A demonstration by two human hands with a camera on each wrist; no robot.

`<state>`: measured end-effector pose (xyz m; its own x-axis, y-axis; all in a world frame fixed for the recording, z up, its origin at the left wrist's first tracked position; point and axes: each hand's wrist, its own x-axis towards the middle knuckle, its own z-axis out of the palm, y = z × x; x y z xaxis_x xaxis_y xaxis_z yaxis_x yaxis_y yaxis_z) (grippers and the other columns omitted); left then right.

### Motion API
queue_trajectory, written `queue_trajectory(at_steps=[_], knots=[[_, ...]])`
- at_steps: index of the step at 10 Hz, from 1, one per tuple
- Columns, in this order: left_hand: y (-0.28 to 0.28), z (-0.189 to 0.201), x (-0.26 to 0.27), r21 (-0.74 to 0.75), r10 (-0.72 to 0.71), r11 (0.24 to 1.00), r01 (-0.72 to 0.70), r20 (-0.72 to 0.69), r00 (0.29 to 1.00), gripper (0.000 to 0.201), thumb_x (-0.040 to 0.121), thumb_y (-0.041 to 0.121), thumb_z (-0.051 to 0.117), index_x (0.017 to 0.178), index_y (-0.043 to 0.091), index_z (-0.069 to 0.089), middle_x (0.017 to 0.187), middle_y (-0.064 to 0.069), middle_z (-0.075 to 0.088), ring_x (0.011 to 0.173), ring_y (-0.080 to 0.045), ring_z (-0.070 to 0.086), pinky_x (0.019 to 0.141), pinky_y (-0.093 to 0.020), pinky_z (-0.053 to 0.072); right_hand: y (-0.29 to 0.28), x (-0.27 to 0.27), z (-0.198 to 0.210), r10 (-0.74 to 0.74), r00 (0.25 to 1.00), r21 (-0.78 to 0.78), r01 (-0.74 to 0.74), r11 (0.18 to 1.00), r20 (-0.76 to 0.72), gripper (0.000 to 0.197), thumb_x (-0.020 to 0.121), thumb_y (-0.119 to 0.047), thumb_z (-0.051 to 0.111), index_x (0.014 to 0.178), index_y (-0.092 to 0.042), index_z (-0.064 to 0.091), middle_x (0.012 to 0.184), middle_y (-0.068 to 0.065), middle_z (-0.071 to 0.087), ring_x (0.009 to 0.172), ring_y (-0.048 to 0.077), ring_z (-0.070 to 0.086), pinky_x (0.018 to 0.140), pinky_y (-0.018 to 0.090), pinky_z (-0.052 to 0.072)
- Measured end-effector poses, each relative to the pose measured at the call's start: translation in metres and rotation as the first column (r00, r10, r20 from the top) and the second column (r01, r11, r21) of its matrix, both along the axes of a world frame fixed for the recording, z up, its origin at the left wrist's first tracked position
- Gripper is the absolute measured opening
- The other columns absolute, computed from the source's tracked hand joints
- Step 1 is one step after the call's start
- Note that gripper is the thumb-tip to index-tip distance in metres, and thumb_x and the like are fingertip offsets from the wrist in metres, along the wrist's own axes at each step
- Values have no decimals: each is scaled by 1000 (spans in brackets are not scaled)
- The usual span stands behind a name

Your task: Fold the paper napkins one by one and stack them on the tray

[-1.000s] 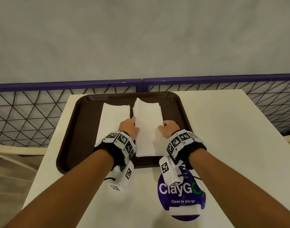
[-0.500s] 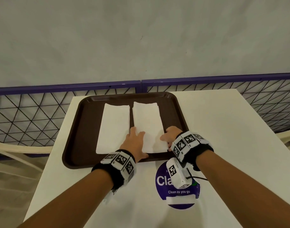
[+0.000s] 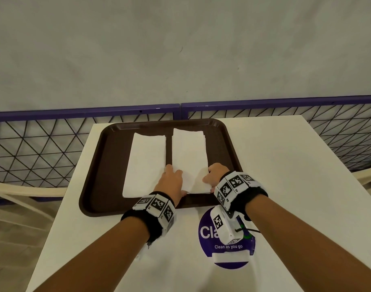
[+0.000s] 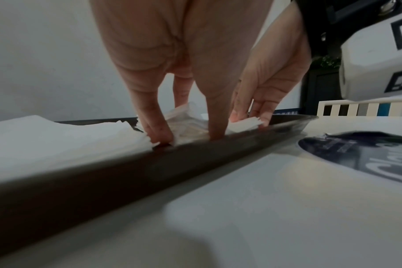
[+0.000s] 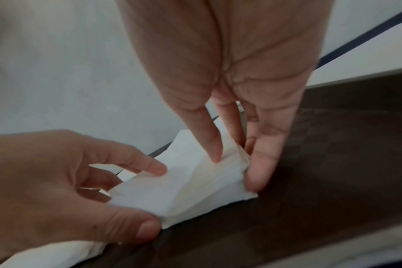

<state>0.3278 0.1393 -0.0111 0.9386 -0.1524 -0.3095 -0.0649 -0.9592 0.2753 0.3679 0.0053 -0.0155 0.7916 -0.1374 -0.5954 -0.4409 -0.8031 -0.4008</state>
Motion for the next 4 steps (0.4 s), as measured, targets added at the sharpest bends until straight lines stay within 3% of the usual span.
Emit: queue_trajectory(at_steps=[2,4], knots=[[-1,3,-3,-17,31,999,-32,-16,999,59,89,25,59,139,9,31,141,-11,27,124,-23,44,105,-29,38,-1,-2,1,-21,1000,15,21,1000,7,36,93,-9,49,127,3,51,129,19,56,117,33,56,99,38,48],[3,27,-21,-77,73,994,-77,-55,996,63,88,27,61,140,12,29,140,-11,29,120,-26,49,102,-29,40,-11,-19,25,-110,990,95,102,990,84,46,94,-14,50,136,4,40,135,20,50,119,33,54,101,36,45]])
